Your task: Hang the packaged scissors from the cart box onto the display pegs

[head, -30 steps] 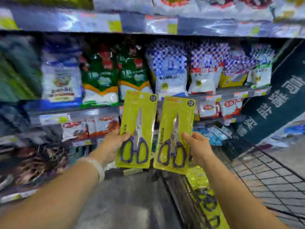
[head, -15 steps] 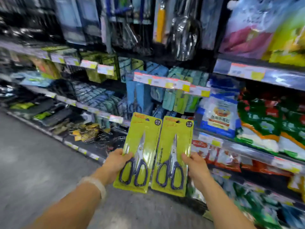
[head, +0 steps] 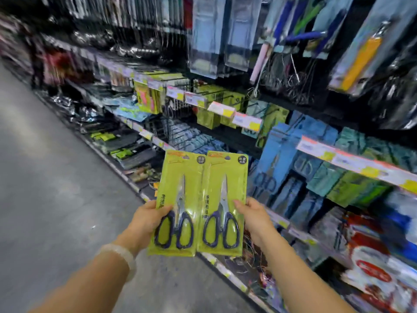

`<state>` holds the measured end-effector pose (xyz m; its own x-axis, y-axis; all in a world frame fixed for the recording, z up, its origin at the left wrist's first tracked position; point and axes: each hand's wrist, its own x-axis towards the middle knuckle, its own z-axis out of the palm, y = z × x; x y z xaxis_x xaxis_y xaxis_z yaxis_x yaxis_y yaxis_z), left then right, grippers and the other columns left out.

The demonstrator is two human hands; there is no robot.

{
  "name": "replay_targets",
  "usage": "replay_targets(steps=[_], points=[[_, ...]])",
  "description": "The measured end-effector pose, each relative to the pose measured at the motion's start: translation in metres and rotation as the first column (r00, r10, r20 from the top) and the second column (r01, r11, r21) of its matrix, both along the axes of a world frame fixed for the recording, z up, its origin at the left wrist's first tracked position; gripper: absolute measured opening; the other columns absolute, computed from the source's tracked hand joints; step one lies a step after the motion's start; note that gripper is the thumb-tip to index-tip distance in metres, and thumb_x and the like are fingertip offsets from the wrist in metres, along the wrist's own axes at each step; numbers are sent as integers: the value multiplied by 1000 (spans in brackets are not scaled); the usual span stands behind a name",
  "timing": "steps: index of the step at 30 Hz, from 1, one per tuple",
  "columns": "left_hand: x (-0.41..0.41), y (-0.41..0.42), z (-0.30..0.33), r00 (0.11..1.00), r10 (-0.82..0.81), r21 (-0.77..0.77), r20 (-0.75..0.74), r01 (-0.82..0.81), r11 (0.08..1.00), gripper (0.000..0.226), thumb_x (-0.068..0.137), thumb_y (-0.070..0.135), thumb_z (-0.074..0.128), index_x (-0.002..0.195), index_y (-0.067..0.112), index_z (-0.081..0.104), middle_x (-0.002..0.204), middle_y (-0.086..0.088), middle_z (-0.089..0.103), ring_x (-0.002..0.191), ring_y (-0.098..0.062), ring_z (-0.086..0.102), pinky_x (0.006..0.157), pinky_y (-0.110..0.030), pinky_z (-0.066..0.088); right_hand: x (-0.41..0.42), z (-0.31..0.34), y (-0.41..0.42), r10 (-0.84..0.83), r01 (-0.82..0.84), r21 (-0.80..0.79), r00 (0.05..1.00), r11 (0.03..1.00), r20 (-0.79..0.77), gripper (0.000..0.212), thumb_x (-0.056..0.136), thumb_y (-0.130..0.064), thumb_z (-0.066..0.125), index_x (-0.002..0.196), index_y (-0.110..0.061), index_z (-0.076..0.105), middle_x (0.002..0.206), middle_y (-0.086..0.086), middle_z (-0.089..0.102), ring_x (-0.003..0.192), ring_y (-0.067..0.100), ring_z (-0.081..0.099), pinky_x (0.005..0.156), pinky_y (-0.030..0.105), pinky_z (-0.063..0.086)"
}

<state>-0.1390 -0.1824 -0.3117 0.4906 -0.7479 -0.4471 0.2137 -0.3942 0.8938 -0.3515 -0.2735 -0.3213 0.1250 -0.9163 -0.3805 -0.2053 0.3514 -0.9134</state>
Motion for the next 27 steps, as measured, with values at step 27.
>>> replay_targets(steps=[27], points=[[176,-287,-17,805,-592,102,37,586,804,16,90,13,60,99,0,66,95,-22,72,94,-38,67,90,-51,52,127,-27,-152,-534,539,20,839,842,-99,36,85,-38,62,107,-11,53,121,12,60,111,27,57,99,43,46]])
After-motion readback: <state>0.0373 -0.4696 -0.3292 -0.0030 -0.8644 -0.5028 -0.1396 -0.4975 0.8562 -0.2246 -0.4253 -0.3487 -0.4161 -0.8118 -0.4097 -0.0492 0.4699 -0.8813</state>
